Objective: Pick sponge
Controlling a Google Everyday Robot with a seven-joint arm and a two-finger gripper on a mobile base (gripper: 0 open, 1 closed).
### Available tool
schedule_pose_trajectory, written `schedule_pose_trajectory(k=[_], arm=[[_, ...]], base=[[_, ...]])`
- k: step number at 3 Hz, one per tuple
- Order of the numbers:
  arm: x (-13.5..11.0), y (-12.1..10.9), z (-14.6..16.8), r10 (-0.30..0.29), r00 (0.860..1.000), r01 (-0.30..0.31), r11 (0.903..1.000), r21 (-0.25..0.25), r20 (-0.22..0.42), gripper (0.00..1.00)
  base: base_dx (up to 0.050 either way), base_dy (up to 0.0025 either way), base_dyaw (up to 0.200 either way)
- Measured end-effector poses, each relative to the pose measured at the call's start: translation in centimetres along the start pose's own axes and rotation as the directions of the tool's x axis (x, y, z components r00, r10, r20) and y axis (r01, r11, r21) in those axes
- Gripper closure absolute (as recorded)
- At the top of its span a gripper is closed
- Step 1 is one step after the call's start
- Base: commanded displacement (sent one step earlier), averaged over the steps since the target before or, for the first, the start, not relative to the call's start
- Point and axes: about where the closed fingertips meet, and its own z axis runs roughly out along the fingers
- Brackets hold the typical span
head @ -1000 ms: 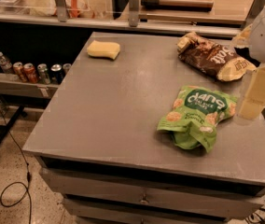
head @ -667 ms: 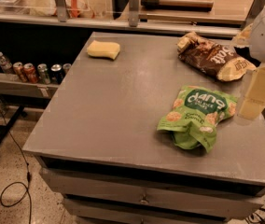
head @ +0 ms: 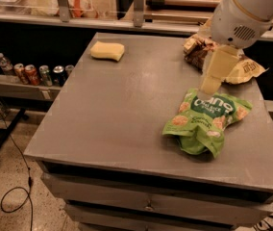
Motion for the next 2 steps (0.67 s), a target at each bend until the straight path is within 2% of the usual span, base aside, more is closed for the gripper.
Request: schedule_pose_trajectory(k=[1, 2], arm=[[-4.1, -2.9, 2.2, -0.004, 0.998, 0.004, 1.0, -0.002, 0.058, 0.0], [-8.1, -5.4, 4.4, 0.087, 0.988, -0.09, 0.9957, 0.02, 0.126, 0.0]], base=[[0.0, 0.0, 0.0], [0.0, 0.0, 0.0]])
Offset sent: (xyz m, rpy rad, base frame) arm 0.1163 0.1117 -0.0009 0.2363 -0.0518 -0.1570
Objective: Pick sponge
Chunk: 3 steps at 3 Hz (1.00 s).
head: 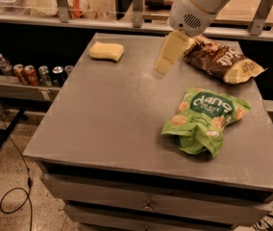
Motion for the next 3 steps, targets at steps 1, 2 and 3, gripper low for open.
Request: schedule_pose_trajectory(k=[1, 2, 3], arm=[[0.0, 0.0, 0.0, 0.0, 1.0, 0.0, 1.0, 0.0, 0.0, 0.0], [-0.1, -0.5, 0.9, 0.025, 1.0, -0.025, 0.9996, 0.01, 0.005, 0.0], [-1.1, -3.3, 3.9, 0.064, 0.996, -0.065, 0.9978, 0.014, 0.06, 0.0]], base=[[0.0, 0.0, 0.0], [0.0, 0.0, 0.0], [0.0, 0.0, 0.0]])
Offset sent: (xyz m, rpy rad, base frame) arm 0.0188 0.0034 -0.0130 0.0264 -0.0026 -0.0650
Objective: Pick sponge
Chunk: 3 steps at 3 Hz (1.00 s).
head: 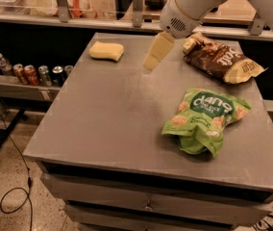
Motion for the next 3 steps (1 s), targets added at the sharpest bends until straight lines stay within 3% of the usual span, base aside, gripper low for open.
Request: schedule_pose_trajectory(k=[2, 3], arm=[[-3.2, -5.4, 6.7, 0.094, 0.987, -0.096, 0.9954, 0.003, 0.132, 0.0], [-5.4, -7.2, 9.3, 0.127, 0.978, -0.133, 0.9908, 0.025, 0.166, 0.0]], base=[[0.0, 0.0, 0.0], [0.0, 0.0, 0.0]])
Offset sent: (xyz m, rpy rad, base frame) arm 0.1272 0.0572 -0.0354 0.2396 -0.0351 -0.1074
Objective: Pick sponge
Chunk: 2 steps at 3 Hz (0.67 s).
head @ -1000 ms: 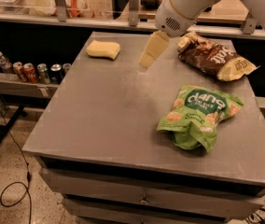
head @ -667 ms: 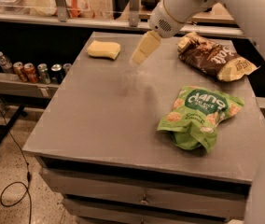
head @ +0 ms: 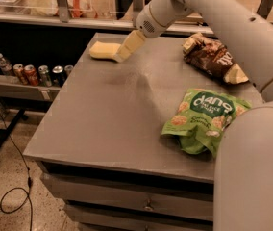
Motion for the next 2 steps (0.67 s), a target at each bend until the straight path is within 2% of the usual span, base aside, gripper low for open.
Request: schedule_pose_trajectory(k=[1, 2], arm=[[-1.5, -0.5, 2.9, 0.011, 1.0, -0.011, 0.9995, 0.028, -0.01, 0.0], [-2.5, -0.8, 6.1, 0.006, 0.999, -0.005, 0.9994, 0.036, -0.037, 0.0]], base=[[0.0, 0.0, 0.0], [0.0, 0.0, 0.0]])
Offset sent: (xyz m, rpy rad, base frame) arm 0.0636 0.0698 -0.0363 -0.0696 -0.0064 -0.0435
